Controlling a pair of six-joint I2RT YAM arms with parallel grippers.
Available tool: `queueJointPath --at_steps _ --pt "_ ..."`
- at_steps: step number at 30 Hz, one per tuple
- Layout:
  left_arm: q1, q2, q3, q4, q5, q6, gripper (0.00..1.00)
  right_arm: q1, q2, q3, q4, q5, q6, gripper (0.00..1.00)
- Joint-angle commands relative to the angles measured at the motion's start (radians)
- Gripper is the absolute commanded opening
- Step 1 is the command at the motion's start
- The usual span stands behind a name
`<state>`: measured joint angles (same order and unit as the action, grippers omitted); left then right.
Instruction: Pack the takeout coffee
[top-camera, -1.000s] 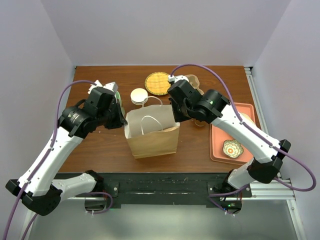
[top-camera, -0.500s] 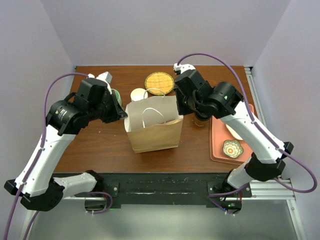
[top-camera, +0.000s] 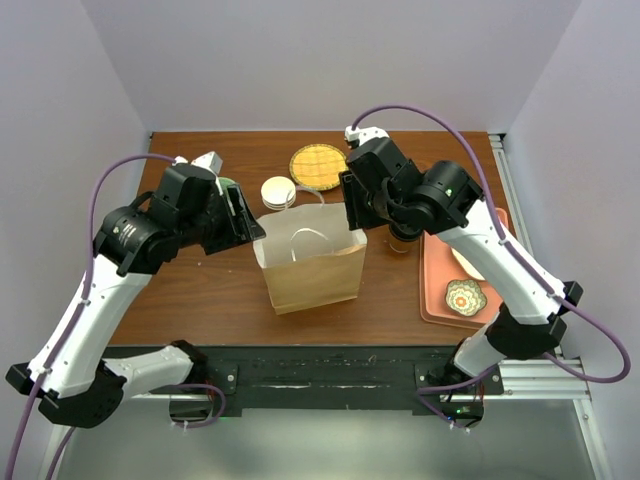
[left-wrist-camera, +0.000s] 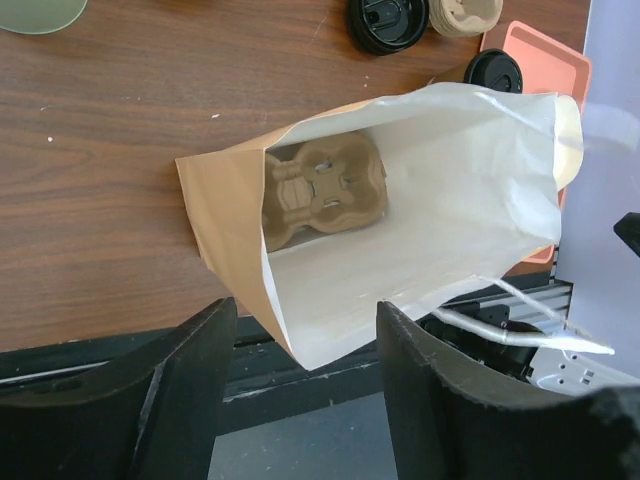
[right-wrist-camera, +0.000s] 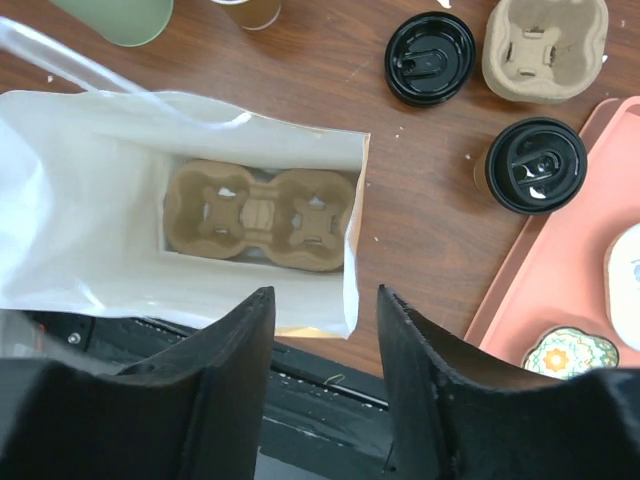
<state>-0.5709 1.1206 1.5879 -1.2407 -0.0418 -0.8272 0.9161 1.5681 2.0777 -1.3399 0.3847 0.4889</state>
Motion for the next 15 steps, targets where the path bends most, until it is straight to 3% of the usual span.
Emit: queueJointPath --at_steps 1,10,14,15 --pt "-0.001 -0.015 -0.035 0.066 0.013 -0.001 0.63 0.001 -0.026 0.013 0.002 0.052 -0.022 0.46" --pt "-0.001 -0.019 -0.132 0.073 0.022 -0.01 0.58 0.0 -0.069 -0.059 0.088 0.065 -0.065 0.49" --pt "-0.001 -0.045 -0.175 0.098 0.026 -0.039 0.51 0.0 -0.097 -0.079 0.114 0.088 -0.069 0.67" --pt "-0.001 -0.051 -0.181 0.116 0.036 -0.039 0.49 0.0 -0.105 -0.08 0.125 0.092 -0.078 0.82"
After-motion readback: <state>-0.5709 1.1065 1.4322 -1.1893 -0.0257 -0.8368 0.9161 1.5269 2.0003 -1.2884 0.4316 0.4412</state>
